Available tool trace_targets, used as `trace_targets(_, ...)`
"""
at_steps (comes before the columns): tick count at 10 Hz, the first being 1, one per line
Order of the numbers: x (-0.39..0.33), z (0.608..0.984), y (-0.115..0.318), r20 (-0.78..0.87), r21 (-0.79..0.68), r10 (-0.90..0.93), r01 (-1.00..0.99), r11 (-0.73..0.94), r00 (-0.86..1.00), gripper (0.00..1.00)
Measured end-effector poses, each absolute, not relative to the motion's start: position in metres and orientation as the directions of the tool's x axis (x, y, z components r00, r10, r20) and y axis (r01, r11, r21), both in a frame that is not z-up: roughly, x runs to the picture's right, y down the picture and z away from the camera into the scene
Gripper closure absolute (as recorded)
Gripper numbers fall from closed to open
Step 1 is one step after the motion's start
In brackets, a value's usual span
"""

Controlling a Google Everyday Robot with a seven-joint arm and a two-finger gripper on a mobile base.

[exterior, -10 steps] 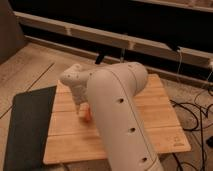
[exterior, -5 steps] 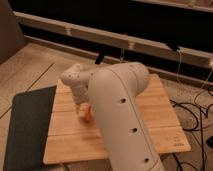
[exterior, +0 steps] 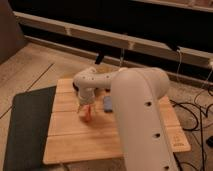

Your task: Place the pepper in the ceramic bowl

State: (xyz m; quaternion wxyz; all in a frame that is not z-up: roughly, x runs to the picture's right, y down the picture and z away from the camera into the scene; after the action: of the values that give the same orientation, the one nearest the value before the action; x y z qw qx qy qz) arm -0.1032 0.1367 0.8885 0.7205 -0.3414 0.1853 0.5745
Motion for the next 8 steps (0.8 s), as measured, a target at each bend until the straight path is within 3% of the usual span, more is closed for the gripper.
trace_targets(2, -0.098, 0.889, 0.144, -0.664, -0.284, 0.691, -0.951, 0.119, 0.285, 0.42)
trace_targets(8, -0.094, 0.891, 0.152, -0.655, -0.305, 0.684, -0.940, 0.152, 0.323, 0.97)
